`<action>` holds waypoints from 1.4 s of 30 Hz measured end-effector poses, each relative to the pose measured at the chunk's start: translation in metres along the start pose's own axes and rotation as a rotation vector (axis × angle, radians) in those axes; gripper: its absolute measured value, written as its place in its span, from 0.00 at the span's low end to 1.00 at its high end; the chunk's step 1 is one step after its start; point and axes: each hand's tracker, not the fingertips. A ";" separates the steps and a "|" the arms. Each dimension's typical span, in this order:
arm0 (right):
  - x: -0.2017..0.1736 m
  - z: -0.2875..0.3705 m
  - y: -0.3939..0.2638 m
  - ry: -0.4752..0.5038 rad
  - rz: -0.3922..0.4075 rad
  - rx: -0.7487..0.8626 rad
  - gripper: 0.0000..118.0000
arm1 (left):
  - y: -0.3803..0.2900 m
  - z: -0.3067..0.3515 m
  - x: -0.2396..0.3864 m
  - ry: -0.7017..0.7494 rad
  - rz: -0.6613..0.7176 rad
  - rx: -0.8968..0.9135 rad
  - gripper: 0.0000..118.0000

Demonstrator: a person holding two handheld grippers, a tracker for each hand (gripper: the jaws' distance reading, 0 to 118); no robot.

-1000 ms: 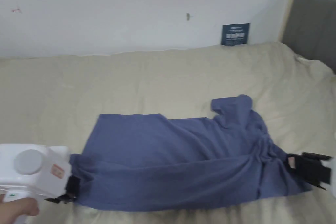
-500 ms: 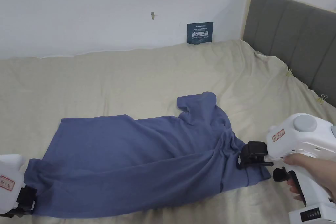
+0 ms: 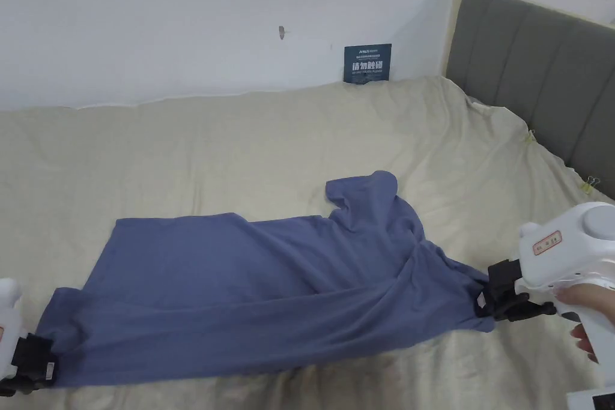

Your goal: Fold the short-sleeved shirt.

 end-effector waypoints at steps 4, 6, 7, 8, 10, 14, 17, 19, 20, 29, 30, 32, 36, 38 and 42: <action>-0.006 0.031 -0.006 0.022 0.013 0.026 0.08 | -0.009 0.028 -0.004 -0.038 0.010 0.039 0.07; -0.008 0.045 -0.014 0.017 0.019 0.029 0.08 | -0.020 0.038 -0.005 -0.051 0.016 0.038 0.07; -0.007 0.051 -0.019 0.013 0.023 0.023 0.08 | -0.027 0.042 -0.006 -0.055 0.021 0.036 0.07; -0.007 0.056 -0.024 0.007 0.027 0.018 0.08 | -0.035 0.046 -0.007 -0.061 0.024 0.030 0.07; -0.002 0.063 -0.038 -0.003 0.046 -0.004 0.08 | -0.056 0.050 -0.007 -0.067 0.029 0.028 0.07; 0.014 0.055 -0.067 -0.039 0.030 -0.072 0.08 | -0.095 0.038 0.000 -0.108 0.061 -0.043 0.07; 0.027 0.030 -0.080 -0.089 0.031 -0.095 0.08 | -0.112 0.009 0.000 -0.107 0.070 -0.133 0.07; 0.037 0.017 -0.085 -0.087 -0.035 -0.101 0.09 | -0.117 -0.005 -0.004 -0.086 0.094 -0.131 0.07; 0.040 0.011 -0.086 -0.078 -0.052 -0.110 0.13 | -0.118 -0.009 -0.009 -0.095 0.120 -0.130 0.10; 0.046 0.048 -0.086 -0.315 0.094 0.021 0.88 | -0.123 0.026 -0.059 -0.005 0.292 -0.020 0.84; 0.041 0.057 -0.086 -0.311 0.099 0.057 0.88 | -0.121 0.036 -0.063 -0.012 0.312 0.023 0.84; 0.022 0.080 -0.089 -0.269 0.141 0.159 0.88 | -0.117 0.064 -0.064 -0.032 0.347 0.143 0.84; -0.024 0.119 -0.107 -0.085 0.222 0.394 0.72 | -0.122 0.117 -0.039 -0.061 0.280 0.451 0.83; -0.045 0.129 -0.128 0.027 0.280 0.529 0.65 | -0.131 0.133 -0.020 -0.094 0.240 0.574 0.81; -0.078 0.120 -0.172 0.118 0.367 0.689 0.14 | -0.153 0.142 0.019 -0.085 0.145 0.759 0.17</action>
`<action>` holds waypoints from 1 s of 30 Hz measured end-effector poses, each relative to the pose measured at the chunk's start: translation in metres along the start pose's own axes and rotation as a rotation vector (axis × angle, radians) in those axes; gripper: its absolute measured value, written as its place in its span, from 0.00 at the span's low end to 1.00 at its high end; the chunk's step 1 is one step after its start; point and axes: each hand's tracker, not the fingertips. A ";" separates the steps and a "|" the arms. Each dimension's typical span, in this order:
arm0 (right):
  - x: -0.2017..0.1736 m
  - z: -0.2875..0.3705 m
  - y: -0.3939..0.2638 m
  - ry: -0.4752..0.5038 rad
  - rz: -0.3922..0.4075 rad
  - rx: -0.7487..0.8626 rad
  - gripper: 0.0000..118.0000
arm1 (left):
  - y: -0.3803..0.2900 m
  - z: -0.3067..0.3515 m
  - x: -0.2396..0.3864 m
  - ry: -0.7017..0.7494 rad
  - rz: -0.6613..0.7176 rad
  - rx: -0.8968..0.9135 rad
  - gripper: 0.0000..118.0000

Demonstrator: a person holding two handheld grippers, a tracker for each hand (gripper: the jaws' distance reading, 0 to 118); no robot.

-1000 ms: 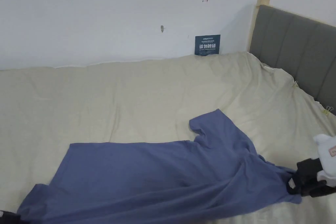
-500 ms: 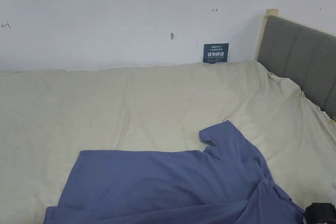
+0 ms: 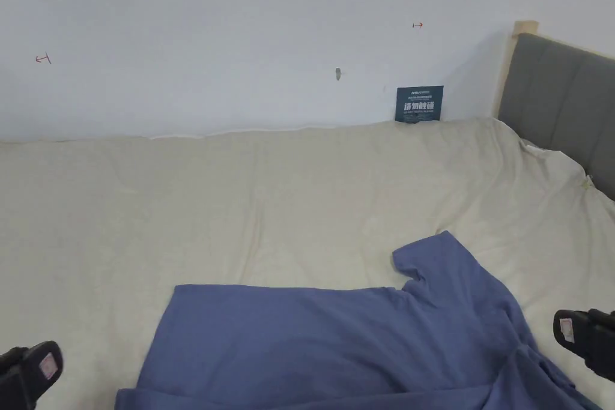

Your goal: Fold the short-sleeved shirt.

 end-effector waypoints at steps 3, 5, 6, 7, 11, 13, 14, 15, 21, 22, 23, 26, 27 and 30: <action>-0.025 0.010 -0.027 0.047 0.003 0.170 0.09 | -0.018 0.006 0.013 -0.016 -0.070 0.104 0.00; -0.038 0.014 -0.043 0.044 0.002 0.277 0.01 | -0.030 0.008 0.020 -0.015 -0.097 0.175 0.00; -0.043 0.013 -0.049 0.012 0.005 0.307 0.00 | -0.034 0.008 0.024 -0.010 -0.101 0.192 0.00; -0.047 0.012 -0.051 0.007 0.007 0.308 0.00 | -0.037 0.007 0.025 -0.009 -0.104 0.201 0.00; -0.050 0.012 -0.044 0.033 0.025 0.311 0.00 | -0.036 0.006 0.026 -0.007 -0.083 0.210 0.00; -0.047 0.013 -0.037 0.021 0.034 0.312 0.00 | -0.025 0.008 0.024 -0.014 -0.061 0.247 0.00; -0.046 0.013 -0.032 0.022 0.028 0.312 0.00 | -0.013 0.008 0.024 -0.010 -0.056 0.257 0.00; -0.045 0.013 -0.029 0.024 0.018 0.311 0.00 | -0.001 0.007 0.025 -0.014 -0.054 0.265 0.00; -0.040 -0.004 -0.011 0.020 -0.047 0.269 0.00 | 0.107 -0.088 0.002 -0.110 -0.012 0.037 0.00; -0.041 -0.010 -0.011 0.018 -0.062 0.256 0.00 | 0.114 -0.121 -0.009 -0.117 0.005 -0.036 0.00; -0.039 -0.016 -0.012 0.023 -0.085 0.245 0.00 | 0.116 -0.155 -0.009 -0.072 0.030 -0.159 0.00; -0.033 -0.032 -0.020 0.040 -0.170 0.199 0.00 | 0.104 -0.243 -0.027 -0.038 0.108 -0.413 0.00; -0.032 -0.037 -0.022 0.039 -0.187 0.178 0.00 | 0.097 -0.259 -0.027 -0.029 0.128 -0.449 0.00; -0.025 -0.051 -0.027 0.027 -0.196 0.127 0.00 | 0.083 -0.314 -0.032 0.032 0.123 -0.531 0.10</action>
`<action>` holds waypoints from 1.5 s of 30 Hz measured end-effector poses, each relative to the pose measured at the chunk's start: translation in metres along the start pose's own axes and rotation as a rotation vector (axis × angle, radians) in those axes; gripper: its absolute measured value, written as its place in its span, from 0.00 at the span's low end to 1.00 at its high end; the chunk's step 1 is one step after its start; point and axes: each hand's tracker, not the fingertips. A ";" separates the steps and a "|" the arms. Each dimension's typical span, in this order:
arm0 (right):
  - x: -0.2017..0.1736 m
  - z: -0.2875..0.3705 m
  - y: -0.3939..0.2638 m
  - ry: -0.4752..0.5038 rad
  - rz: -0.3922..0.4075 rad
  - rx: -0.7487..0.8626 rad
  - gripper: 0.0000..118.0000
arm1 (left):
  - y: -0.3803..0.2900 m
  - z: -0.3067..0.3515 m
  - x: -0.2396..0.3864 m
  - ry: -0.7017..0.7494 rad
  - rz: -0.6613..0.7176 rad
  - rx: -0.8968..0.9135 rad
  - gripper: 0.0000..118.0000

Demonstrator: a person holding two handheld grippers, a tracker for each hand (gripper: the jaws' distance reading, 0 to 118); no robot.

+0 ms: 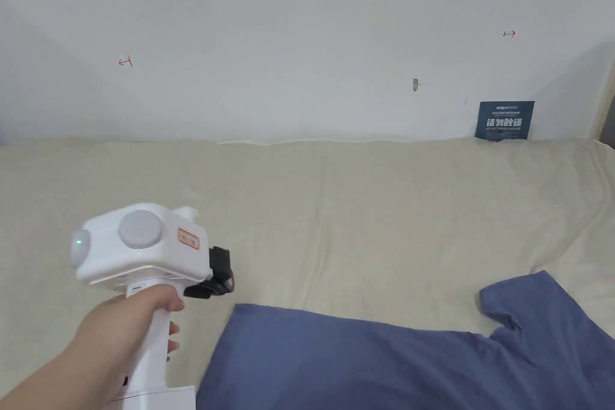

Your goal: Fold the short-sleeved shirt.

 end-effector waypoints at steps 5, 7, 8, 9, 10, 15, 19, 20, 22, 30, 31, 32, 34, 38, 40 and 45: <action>0.015 -0.020 -0.004 -0.013 -0.059 -0.071 0.00 | 0.023 -0.062 -0.008 0.044 -0.027 -0.138 0.98; 0.019 -0.028 -0.005 -0.024 -0.081 -0.092 0.00 | 0.031 -0.078 -0.008 0.085 -0.066 -0.165 0.98; 0.020 -0.031 -0.006 -0.026 -0.085 -0.101 0.00 | 0.033 -0.086 -0.006 0.103 -0.100 -0.181 0.98; 0.021 -0.034 -0.006 -0.027 -0.089 -0.109 0.00 | 0.035 -0.092 -0.005 0.114 -0.126 -0.213 0.98; 0.022 -0.038 -0.008 -0.028 -0.090 -0.115 0.00 | 0.035 -0.100 -0.003 0.128 -0.157 -0.245 0.98; 0.022 -0.053 -0.015 -0.031 -0.079 -0.151 0.00 | 0.032 -0.131 0.008 0.172 -0.245 -0.317 0.97; 0.022 -0.060 -0.021 -0.026 -0.074 -0.174 0.00 | 0.028 -0.137 0.017 0.148 -0.257 -0.341 0.93; 0.021 -0.061 -0.021 -0.024 -0.079 -0.181 0.00 | 0.027 -0.136 0.020 0.163 -0.276 -0.345 0.83; 0.020 -0.064 -0.023 -0.020 -0.079 -0.193 0.00 | 0.027 -0.129 0.027 0.213 -0.342 -0.303 0.60; 0.024 -0.064 -0.008 -0.001 -0.061 -0.144 0.00 | 0.019 -0.115 0.035 0.142 -0.371 -0.286 0.05; 0.027 -0.064 0.005 0.012 -0.032 -0.096 0.00 | 0.018 -0.113 0.036 0.146 -0.382 -0.273 0.05; 0.033 -0.066 0.019 0.015 -0.012 -0.065 0.00 | 0.016 -0.113 0.037 0.147 -0.390 -0.274 0.05; 0.041 -0.082 0.060 -0.019 0.038 -0.055 0.00 | 0.015 -0.109 0.040 0.157 -0.418 -0.252 0.05; 0.063 -0.158 0.133 -0.088 0.137 -0.228 0.00 | 0.011 -0.097 0.041 0.142 -0.423 -0.230 0.05; 0.081 -0.214 0.160 -0.142 0.059 -0.460 0.00 | 0.009 -0.094 0.040 0.134 -0.427 -0.226 0.05; 0.107 -0.310 0.156 -0.294 0.052 -0.789 0.00 | 0.004 -0.087 0.046 0.125 -0.453 -0.220 0.05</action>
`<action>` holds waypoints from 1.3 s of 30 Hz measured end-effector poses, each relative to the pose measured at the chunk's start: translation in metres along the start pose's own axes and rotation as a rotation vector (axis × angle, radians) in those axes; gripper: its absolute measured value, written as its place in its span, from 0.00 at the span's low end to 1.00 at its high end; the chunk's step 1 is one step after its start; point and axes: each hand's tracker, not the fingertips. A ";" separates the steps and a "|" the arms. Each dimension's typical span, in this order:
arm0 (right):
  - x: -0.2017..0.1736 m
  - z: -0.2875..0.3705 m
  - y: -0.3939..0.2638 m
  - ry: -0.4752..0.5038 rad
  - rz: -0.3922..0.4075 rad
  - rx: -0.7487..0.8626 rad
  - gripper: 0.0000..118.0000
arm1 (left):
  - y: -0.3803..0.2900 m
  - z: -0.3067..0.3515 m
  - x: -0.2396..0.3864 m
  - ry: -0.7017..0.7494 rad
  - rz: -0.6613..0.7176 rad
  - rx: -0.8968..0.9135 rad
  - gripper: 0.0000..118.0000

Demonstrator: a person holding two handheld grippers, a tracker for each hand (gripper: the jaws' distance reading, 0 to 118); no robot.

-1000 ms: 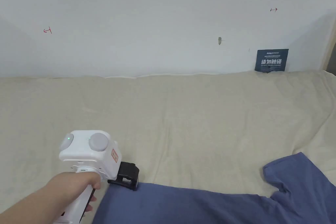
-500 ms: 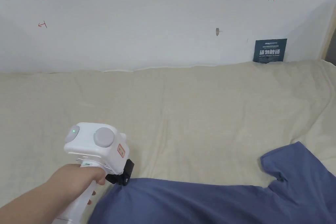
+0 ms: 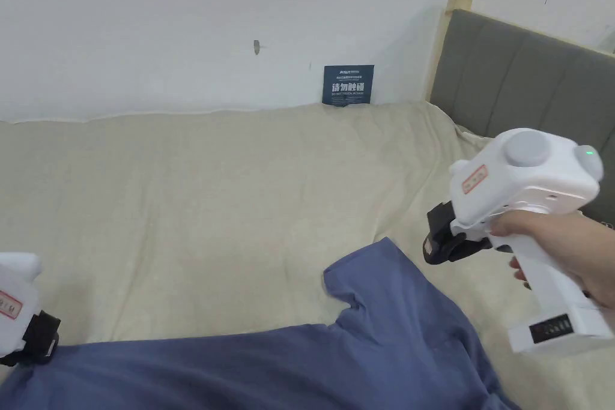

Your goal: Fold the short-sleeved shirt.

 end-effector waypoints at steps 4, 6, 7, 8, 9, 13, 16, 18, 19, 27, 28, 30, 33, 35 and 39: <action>0.004 -0.045 0.013 -0.043 -0.020 -0.055 0.77 | -0.001 0.001 0.000 -0.001 -0.018 -0.008 0.05; 0.005 -0.062 0.014 -0.096 -0.035 -0.081 0.93 | -0.001 0.002 0.001 -0.003 -0.031 -0.015 0.05; 0.008 -0.067 0.013 -0.126 -0.031 -0.069 0.93 | -0.002 0.003 0.002 -0.004 -0.036 -0.018 0.05; 0.008 -0.072 0.014 -0.143 -0.017 -0.058 0.93 | -0.001 0.004 0.000 -0.007 -0.040 -0.018 0.05; 0.009 -0.076 0.015 -0.153 -0.012 -0.064 0.93 | -0.001 0.004 0.000 -0.013 -0.043 -0.011 0.05; 0.012 -0.086 0.020 -0.173 -0.008 -0.093 0.93 | 0.000 -0.001 -0.001 -0.014 -0.043 -0.019 0.05; 0.011 -0.082 0.021 -0.128 -0.015 -0.094 0.72 | 0.000 -0.007 -0.004 -0.021 -0.030 -0.029 0.05; 0.010 -0.085 0.018 -0.067 -0.033 -0.151 0.25 | -0.002 -0.011 -0.005 -0.026 -0.011 -0.039 0.05; 0.010 -0.088 0.016 -0.073 -0.033 -0.190 0.02 | -0.002 -0.013 -0.005 -0.029 -0.005 -0.045 0.05; 0.015 -0.049 0.006 -0.029 0.024 -0.026 0.02 | -0.006 -0.005 -0.014 -0.048 0.079 -0.027 0.05; 0.019 -0.039 0.006 -0.011 0.014 0.000 0.02 | -0.006 -0.001 -0.016 -0.050 0.090 -0.019 0.05; 0.026 -0.020 0.007 0.010 0.007 0.038 0.02 | -0.007 0.008 -0.020 -0.057 0.112 0.008 0.05; 0.034 0.006 0.006 -0.028 -0.017 0.096 0.02 | -0.007 0.024 -0.026 -0.069 0.158 0.052 0.05; 0.036 0.023 0.005 0.001 -0.047 0.146 0.02 | -0.007 0.037 -0.029 -0.085 0.192 0.087 0.05; 0.041 0.048 -0.006 0.091 -0.117 0.168 0.02 | -0.010 0.061 -0.032 -0.094 0.198 0.116 0.05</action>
